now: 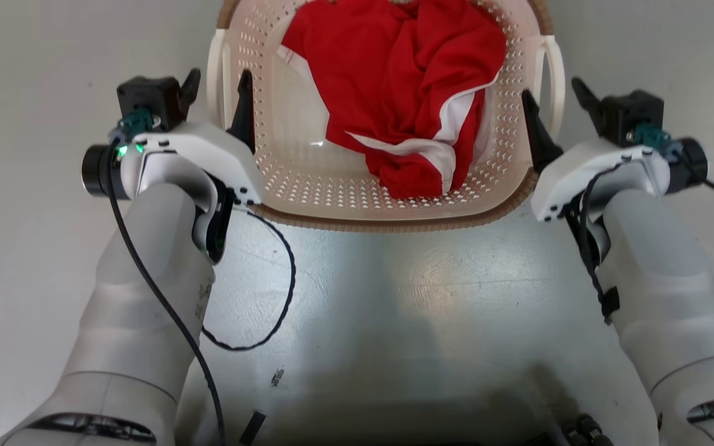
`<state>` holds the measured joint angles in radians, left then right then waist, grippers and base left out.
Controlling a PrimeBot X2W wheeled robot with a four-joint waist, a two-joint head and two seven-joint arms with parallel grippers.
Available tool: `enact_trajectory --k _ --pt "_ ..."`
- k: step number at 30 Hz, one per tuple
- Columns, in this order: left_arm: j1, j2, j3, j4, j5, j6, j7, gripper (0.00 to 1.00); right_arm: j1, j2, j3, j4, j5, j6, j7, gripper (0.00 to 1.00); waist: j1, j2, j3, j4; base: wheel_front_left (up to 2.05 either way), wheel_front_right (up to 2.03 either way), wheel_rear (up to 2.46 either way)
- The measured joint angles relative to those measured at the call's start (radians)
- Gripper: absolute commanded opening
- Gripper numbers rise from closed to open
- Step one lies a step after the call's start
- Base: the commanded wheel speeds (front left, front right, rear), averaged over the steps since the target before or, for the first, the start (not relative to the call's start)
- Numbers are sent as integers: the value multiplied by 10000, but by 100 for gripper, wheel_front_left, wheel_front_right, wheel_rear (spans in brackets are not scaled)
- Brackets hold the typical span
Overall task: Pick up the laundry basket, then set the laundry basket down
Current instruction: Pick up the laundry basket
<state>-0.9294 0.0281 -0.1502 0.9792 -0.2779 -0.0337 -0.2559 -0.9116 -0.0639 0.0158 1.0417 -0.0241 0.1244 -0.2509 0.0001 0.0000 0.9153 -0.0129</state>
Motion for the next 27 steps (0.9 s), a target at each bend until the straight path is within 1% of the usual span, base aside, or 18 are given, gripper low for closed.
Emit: enact_trajectory --k 5,12,15,19,24,26,27 --pt "-384 -8 -153 146 19 -4 0 100 -398 -21 159 52 0 0 0 100 0 -1 332 28 0 0 0" --pt "-817 -12 -694 1058 -211 -2 -8 100 -619 -35 443 546 194 0 0 100 0 0 533 107 0 0 0" --pt "-989 -15 -909 1195 -387 35 -8 100 -715 -35 525 756 357 0 0 100 0 0 537 131 0 0 0" --pt "-1107 -17 -1231 1446 -495 61 -8 100 -823 -46 876 1116 660 2 0 100 0 -1 473 143 0 0 0" --pt "-1364 -19 -1490 1768 -504 161 -8 100 -1141 -59 1043 1528 918 2 0 100 0 0 376 131 0 0 0" --pt "-1498 -19 -1595 1868 -508 161 -8 100 -1282 -73 1294 1676 1129 0 0 100 0 0 340 150 0 0 0" --pt "-1535 -29 -1724 1944 -589 161 -8 100 -1299 -90 1762 1745 1653 2 27 100 0 -1 286 201 0 0 0"
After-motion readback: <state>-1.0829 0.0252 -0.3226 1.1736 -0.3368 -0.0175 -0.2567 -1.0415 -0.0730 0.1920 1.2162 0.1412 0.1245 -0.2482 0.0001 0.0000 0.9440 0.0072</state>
